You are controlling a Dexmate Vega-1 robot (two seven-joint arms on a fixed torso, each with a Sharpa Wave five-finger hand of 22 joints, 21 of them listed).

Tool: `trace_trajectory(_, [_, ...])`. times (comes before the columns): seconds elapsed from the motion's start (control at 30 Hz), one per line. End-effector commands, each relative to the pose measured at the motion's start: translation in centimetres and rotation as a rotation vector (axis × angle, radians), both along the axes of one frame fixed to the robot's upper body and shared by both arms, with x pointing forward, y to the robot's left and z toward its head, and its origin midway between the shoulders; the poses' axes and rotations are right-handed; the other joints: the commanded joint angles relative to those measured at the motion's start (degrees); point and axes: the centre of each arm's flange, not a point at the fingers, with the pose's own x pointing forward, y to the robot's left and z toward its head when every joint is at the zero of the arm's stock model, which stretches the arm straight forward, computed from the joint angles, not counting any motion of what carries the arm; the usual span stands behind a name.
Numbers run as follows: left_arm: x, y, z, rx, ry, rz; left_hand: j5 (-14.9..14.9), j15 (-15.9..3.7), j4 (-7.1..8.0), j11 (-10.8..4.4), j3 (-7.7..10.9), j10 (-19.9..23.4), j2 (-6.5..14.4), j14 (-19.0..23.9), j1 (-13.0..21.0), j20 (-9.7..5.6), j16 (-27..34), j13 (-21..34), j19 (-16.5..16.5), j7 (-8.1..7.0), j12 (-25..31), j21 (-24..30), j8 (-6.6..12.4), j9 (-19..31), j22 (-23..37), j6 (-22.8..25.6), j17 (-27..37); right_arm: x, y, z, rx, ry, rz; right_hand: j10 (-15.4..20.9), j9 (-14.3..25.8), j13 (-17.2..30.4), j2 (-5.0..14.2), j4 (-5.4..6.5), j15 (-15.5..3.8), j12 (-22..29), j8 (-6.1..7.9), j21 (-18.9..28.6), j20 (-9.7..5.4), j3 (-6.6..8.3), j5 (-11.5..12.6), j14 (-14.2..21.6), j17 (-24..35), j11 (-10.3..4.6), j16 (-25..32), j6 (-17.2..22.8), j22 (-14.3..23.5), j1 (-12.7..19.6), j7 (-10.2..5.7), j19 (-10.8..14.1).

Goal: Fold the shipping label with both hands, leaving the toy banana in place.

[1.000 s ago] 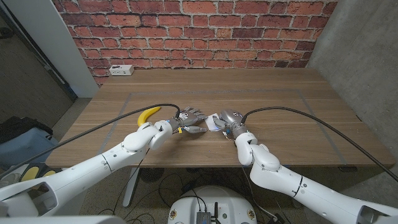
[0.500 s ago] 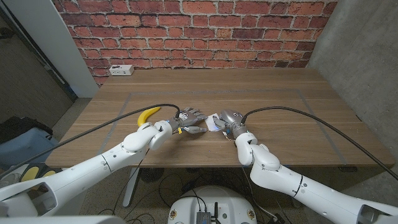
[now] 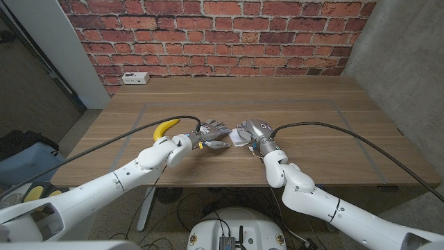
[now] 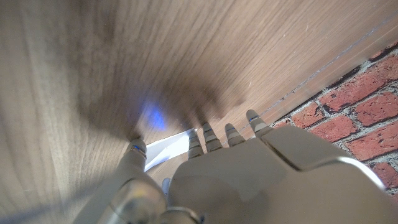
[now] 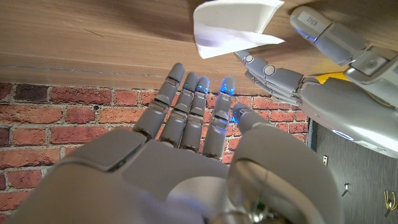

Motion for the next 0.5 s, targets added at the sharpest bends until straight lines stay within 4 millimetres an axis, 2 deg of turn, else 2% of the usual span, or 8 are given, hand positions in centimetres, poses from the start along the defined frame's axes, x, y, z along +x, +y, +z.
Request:
trace_trajectory(0.03, [0.1, 0.0, 0.2, -0.001, -0.003, 0.001, 0.14, -4.03, -0.07, -0.1, -0.19, -0.16, 0.59, -0.33, -0.01, -0.6, -0.03, 0.24, -4.02, -0.36, 0.06, -0.41, 0.48, 0.27, 0.33, -0.46, 0.03, 0.8, 0.2, 0.2, -0.009, 0.041, -0.003, -0.76, -0.08, -0.29, -0.62, -0.65, -0.17, -0.38, -0.13, -0.82, -0.07, 0.27, -0.12, -1.8, -0.91, -0.72, -1.52, -0.8, -0.03, -0.15, 2.9, -1.3])
trace_trajectory(0.1, [0.1, 0.0, 0.3, -0.004, -0.001, 0.0, 0.14, -4.04, -0.06, -0.1, -0.21, -0.16, 0.6, -0.36, -0.01, -0.59, -0.04, 0.24, -4.01, -0.39, 0.07, -0.44, 0.49, 0.27, 0.34, -0.46, 0.03, 1.0, 0.2, 0.2, -0.012, 0.053, -0.006, -0.79, -0.2, -0.43, -0.67, -0.42, 0.01, -0.43, -0.23, -1.05, -0.06, 0.16, -0.17, -2.49, -1.19, -0.72, -2.01, -1.08, -0.08, -0.56, 4.27, -1.66])
trace_trajectory(0.2, [0.1, 0.0, 0.3, -0.004, 0.0, 0.001, 0.13, -4.05, -0.06, -0.23, -0.23, -0.19, 0.63, -0.37, -0.01, -0.6, -0.04, 0.24, -4.02, -0.4, 0.06, -0.49, 0.51, 0.27, 0.34, -0.45, 0.03, 1.3, 0.2, 0.2, -0.015, 0.084, -0.016, -1.52, -0.34, -0.61, -0.84, -0.19, -0.15, -0.75, -0.3, -1.48, -0.07, -0.12, -0.24, -3.83, -1.49, -0.58, -2.74, -1.3, -0.13, -1.1, 4.96, -2.43])
trace_trajectory(0.3, [0.2, 0.0, 0.2, -0.004, 0.002, 0.002, 0.12, -4.01, -0.07, -0.26, -0.26, -0.19, 0.64, -0.38, 0.0, -0.64, -0.04, 0.24, -4.01, -0.4, 0.07, -0.55, 0.52, 0.27, 0.34, -0.45, 0.02, 1.8, 0.2, 0.2, -0.029, 0.116, -0.043, -2.71, -0.47, -0.78, -0.94, 0.02, 0.07, -1.18, -0.54, -2.0, 0.03, -0.42, -0.33, -5.28, -1.78, -0.65, -3.45, -2.0, -0.18, -1.62, 4.93, -3.4])
trace_trajectory(0.4, [0.2, 0.0, 0.2, -0.003, 0.002, 0.001, 0.12, -3.95, -0.07, -0.3, -0.29, -0.19, 0.66, -0.4, 0.0, -0.65, -0.04, 0.24, -4.0, -0.38, 0.08, -0.59, 0.52, 0.27, 0.34, -0.47, 0.02, 2.1, 0.2, 0.2, -0.029, 0.136, -0.053, -4.14, -0.61, -0.96, -0.83, -0.32, -0.23, -1.55, -0.83, -2.67, -0.23, -0.61, -0.36, -6.9, -2.02, -0.79, -4.02, -3.09, -0.23, -1.57, 5.61, -4.61])
trace_trajectory(0.43, [0.2, 0.0, 0.2, -0.005, 0.004, 0.001, 0.11, -3.98, -0.07, -0.32, -0.29, -0.18, 0.67, -0.38, 0.0, -0.64, -0.03, 0.24, -4.0, -0.41, 0.08, -0.6, 0.53, 0.27, 0.34, -0.45, 0.02, 2.1, 0.2, 0.3, -0.032, 0.136, -0.059, -4.8, -0.66, -1.04, -0.78, -0.47, -0.36, -1.68, -0.91, -2.86, -0.36, -0.73, -0.38, -7.55, -2.1, -1.7, -4.2, -3.59, -0.25, -1.53, 5.67, -4.87])
trace_trajectory(0.47, [0.2, 0.0, 0.2, -0.004, 0.005, 0.001, 0.11, -3.92, -0.06, -0.25, -0.3, -0.19, 0.68, -0.4, 0.0, -0.52, -0.04, 0.24, -4.01, -0.31, 0.08, -0.63, 0.51, 0.27, 0.34, -0.52, 0.02, 2.1, 0.2, 0.3, -0.037, 0.137, -0.066, -5.76, -0.72, -1.12, -0.72, -0.65, -0.36, -1.86, -1.03, -3.1, -0.43, -0.85, -0.4, -8.28, -2.19, -1.16, -4.36, -4.31, -0.26, -1.49, 5.51, -5.21])
trace_trajectory(0.5, [0.2, 0.0, 0.2, -0.003, 0.005, 0.002, 0.11, -4.01, -0.06, -0.33, -0.31, -0.18, 0.68, -0.38, 0.0, -0.57, -0.03, 0.24, -3.99, -0.41, 0.08, -0.63, 0.52, 0.27, 0.34, -0.51, 0.02, 2.2, 0.2, 0.3, -0.041, 0.137, -0.072, -6.1, -0.74, -1.15, -0.7, -0.76, -0.3, -1.88, -1.07, -3.17, -0.47, -0.92, -0.41, -8.71, -2.24, -1.51, -4.46, -4.66, -0.27, -1.44, 5.39, -5.26])
